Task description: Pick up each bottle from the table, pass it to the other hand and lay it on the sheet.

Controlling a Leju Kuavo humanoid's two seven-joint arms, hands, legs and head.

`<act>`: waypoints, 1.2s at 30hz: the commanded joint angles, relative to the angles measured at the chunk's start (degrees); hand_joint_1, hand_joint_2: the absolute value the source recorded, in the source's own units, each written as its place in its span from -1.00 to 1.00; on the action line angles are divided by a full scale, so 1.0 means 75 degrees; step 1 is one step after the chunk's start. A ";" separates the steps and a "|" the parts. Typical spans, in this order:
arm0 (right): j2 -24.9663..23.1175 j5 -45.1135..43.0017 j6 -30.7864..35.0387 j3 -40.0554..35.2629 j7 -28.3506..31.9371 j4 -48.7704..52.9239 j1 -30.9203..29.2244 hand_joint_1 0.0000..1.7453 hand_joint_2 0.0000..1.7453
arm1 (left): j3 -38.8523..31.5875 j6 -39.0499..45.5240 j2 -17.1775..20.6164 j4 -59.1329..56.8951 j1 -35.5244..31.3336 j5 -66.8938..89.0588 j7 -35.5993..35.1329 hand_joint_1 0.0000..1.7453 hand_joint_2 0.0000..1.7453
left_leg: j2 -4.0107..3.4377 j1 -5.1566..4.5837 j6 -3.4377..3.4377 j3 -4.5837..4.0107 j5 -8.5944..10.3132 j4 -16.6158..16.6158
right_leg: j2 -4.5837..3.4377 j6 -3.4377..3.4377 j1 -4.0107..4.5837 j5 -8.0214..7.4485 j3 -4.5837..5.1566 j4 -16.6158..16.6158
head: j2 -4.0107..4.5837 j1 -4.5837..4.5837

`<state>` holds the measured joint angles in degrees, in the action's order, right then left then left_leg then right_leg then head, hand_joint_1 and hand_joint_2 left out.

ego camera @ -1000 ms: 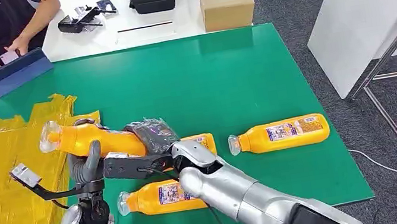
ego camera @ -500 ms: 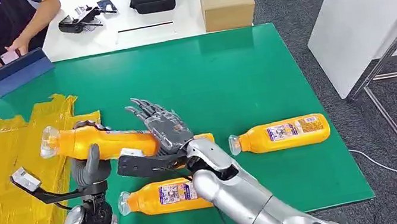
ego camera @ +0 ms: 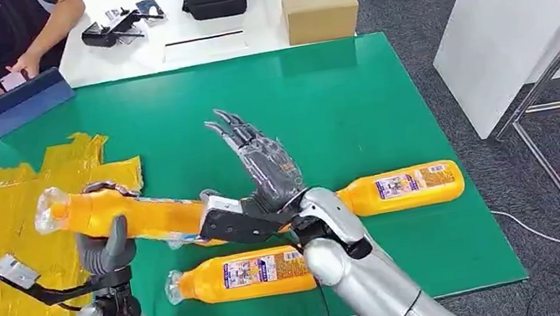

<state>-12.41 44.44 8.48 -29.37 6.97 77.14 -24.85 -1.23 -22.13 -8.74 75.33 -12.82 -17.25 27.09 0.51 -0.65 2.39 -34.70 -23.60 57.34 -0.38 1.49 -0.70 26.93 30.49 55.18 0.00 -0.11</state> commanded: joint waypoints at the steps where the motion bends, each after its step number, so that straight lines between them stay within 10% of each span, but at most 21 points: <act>1: 0.0859 0.0313 -0.0337 0.0467 0.0217 0.1744 0.0983 -1.00 -1.00 | -0.1507 0.2242 0.0796 0.3298 0.0659 0.3653 0.0514 1.00 1.00 | -0.0022 0.0019 -0.0029 0.0015 -0.0020 0.0013 | -0.0012 -0.0014 0.0018 0.0009 -0.0019 -0.0002 | 0.0000 0.0003; 17: 0.0687 0.1193 -0.0804 0.1380 0.0721 0.2078 0.1530 -1.00 -1.00 | -0.0342 0.5884 0.0797 0.3955 0.1760 0.9719 -0.0386 1.00 1.00 | 0.0022 -0.0005 -0.0016 0.0006 -0.0002 -0.0002 | 0.0024 -0.0007 -0.0002 0.0006 -0.0004 -0.0009 | 0.0000 0.0000; 36: 0.0912 0.2507 -0.0299 0.1882 0.0340 0.4902 0.2426 -1.00 -1.00 | 0.0377 0.6943 0.1408 -0.3245 -0.0899 1.1307 -0.1298 1.00 1.00 | 0.0079 -0.0001 -0.0027 0.0025 0.0012 -0.0013 | 0.0084 -0.0015 -0.0029 0.0009 -0.0019 -0.0020 | 0.0000 0.0003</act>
<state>-7.45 61.70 6.21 -19.11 11.32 103.92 -10.45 -0.72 25.37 0.20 80.75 -5.77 65.33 16.70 0.60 -0.67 2.38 -34.72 -23.61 57.35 -0.34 1.47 -0.93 26.92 30.73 55.13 0.00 -0.09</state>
